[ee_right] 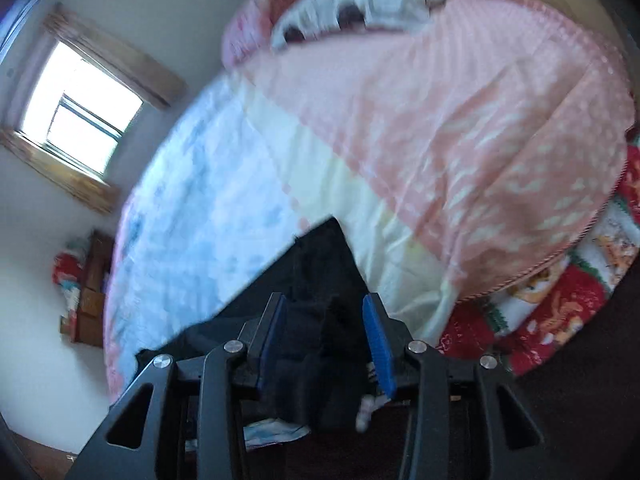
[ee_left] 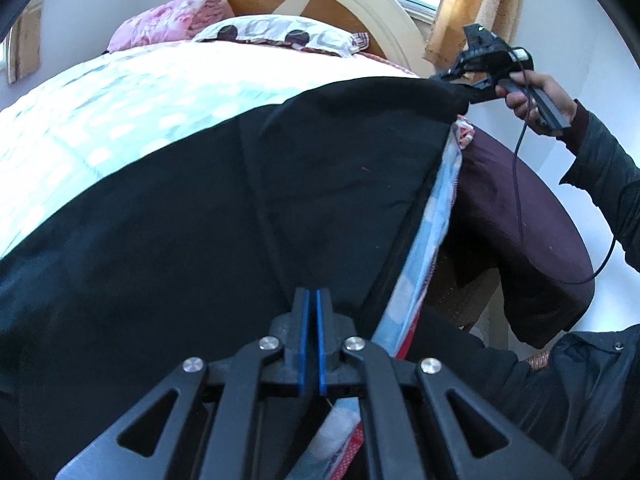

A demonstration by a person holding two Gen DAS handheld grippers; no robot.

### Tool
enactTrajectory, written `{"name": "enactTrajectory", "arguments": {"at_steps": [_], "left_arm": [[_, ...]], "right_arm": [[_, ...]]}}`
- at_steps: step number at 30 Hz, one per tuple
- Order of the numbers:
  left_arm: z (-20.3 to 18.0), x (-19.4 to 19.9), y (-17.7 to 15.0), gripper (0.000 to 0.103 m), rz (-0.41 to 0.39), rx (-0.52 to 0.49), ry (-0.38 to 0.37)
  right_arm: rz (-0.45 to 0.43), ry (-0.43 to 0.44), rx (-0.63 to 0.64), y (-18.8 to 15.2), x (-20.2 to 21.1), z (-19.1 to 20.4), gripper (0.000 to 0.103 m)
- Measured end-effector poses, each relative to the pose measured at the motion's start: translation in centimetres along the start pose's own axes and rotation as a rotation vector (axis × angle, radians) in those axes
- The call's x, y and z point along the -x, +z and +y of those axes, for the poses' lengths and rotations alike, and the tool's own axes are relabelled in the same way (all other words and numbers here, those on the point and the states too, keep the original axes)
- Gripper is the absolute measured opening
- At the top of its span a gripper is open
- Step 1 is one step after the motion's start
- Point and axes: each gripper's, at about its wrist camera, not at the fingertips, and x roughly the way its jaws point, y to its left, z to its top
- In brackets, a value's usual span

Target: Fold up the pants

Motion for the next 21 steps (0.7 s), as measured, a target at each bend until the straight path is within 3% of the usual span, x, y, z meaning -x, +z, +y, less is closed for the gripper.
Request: {"name": "enactTrajectory", "arguments": {"at_steps": [1, 4, 10, 15, 17, 19, 21], "left_arm": [[0.1, -0.1, 0.0, 0.005, 0.002, 0.003, -0.002], [0.2, -0.3, -0.1, 0.005, 0.009, 0.008, -0.009], [0.4, -0.3, 0.0, 0.005, 0.012, 0.020, -0.019], [0.8, -0.3, -0.2, 0.005, 0.008, 0.043, -0.038], [0.9, -0.1, -0.2, 0.005, 0.008, 0.045, -0.039], [0.7, 0.3, -0.1, 0.005, 0.008, 0.036, -0.030], [0.3, 1.2, 0.0, 0.007, -0.018, 0.025, -0.021]], "right_arm": [[0.000, -0.023, 0.015, 0.1, -0.6, 0.2, 0.028], [-0.051, -0.007, 0.051, 0.3, -0.6, 0.7, 0.017], [-0.284, 0.060, 0.118, 1.3, 2.2, 2.8, 0.014], [-0.304, 0.012, 0.153, 2.7, 0.1, 3.4, 0.014], [-0.267, -0.018, 0.139, 3.4, -1.7, 2.4, 0.016], [-0.258, -0.086, 0.099, 3.6, -2.3, 1.6, 0.037], [-0.297, -0.094, 0.079, 3.2, -1.2, 0.9, 0.047]]}}
